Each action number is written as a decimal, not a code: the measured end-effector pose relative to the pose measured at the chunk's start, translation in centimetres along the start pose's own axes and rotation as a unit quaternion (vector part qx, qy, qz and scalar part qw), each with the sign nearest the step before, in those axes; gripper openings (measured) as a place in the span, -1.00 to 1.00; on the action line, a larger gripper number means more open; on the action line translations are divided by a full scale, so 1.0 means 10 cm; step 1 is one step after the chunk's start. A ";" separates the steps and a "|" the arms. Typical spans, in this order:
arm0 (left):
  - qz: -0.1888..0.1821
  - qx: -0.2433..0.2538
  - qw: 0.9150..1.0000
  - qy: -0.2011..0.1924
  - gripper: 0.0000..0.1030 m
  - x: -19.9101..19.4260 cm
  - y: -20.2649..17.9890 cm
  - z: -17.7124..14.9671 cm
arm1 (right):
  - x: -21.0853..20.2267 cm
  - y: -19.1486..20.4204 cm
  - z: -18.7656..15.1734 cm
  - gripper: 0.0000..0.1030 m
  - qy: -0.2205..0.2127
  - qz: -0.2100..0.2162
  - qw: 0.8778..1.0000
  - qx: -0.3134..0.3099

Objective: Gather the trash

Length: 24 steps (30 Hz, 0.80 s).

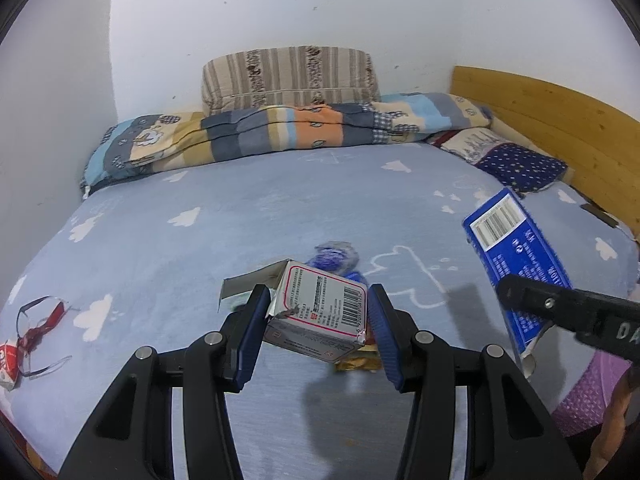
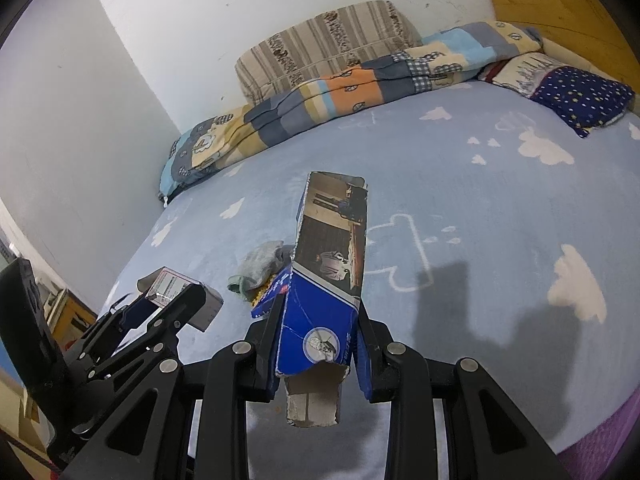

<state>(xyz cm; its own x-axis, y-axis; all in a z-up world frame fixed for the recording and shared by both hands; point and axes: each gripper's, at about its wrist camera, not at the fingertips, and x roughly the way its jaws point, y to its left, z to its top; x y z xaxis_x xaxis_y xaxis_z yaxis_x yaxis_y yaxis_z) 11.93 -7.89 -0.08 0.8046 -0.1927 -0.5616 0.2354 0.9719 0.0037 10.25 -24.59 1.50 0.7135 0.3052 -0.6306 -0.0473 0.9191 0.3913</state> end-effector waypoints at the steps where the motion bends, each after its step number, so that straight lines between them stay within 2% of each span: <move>1: -0.006 0.002 1.000 0.001 -0.05 -0.01 -0.03 -0.01 | -0.06 -0.01 -0.01 -0.40 -0.005 0.001 1.000 0.005; 8: -0.064 0.007 0.998 0.018 -0.05 -0.11 -0.38 -0.04 | -0.75 -0.21 -0.23 -0.40 -0.050 -0.008 0.998 0.030; 14: -0.123 0.022 0.992 0.028 -0.05 -0.30 -0.91 0.00 | -1.47 -0.65 -0.50 -0.40 -0.083 -0.040 0.994 0.064; 18: -0.172 0.045 0.983 0.038 -0.05 -0.44 -1.38 0.04 | -1.89 -1.05 -0.79 -0.40 -0.103 -0.068 0.986 0.108; 24: -0.227 0.109 0.967 0.031 -0.05 -0.72 -2.14 0.04 | -2.41 -1.58 -1.23 -0.40 -0.128 -0.108 0.971 0.169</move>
<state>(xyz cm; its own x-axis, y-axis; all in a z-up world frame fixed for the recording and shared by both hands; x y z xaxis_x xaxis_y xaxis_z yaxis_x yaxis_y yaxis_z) 1.35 -27.32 4.18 0.5581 -0.5785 -0.5949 0.6718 0.7358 -0.0853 -14.79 -43.40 2.31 0.8332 0.0024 -0.5529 0.3242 0.8079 0.4921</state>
